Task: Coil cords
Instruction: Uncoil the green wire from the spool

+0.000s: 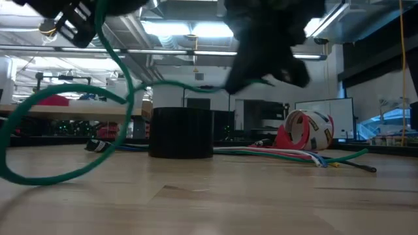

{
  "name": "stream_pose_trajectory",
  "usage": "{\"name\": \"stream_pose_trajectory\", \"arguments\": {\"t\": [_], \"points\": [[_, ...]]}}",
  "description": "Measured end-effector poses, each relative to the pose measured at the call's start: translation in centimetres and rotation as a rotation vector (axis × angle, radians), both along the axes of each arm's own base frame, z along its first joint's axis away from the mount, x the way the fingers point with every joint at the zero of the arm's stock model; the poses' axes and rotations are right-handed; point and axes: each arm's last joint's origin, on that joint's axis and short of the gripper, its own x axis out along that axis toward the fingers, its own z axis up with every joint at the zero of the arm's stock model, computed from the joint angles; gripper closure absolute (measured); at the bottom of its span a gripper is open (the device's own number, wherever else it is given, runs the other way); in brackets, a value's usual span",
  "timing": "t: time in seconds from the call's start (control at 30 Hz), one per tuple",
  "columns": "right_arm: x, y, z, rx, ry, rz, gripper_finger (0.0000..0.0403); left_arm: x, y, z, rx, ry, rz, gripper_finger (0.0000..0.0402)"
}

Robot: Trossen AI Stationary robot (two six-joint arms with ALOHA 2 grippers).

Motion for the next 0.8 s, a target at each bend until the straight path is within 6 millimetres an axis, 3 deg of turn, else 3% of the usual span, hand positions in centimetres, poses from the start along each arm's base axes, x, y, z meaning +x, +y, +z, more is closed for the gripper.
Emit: {"name": "stream_pose_trajectory", "arguments": {"t": [0.43, 0.63, 0.8], "points": [[-2.7, 0.7, -1.2, -0.086, 0.233, -0.056, 0.0396, -3.9, 2.0, 0.7, -0.220, 0.366, 0.004, 0.0401], [-3.4, 0.2, -1.0, -0.165, 0.274, -0.086, 0.0396, -5.6, 2.4, 1.1, -0.488, 0.656, -0.069, 0.0401], [-4.1, -0.4, -0.5, -0.272, 0.290, -0.124, 0.0396, -6.3, 2.5, 1.9, -0.682, 0.800, -0.097, 0.0401]]}}
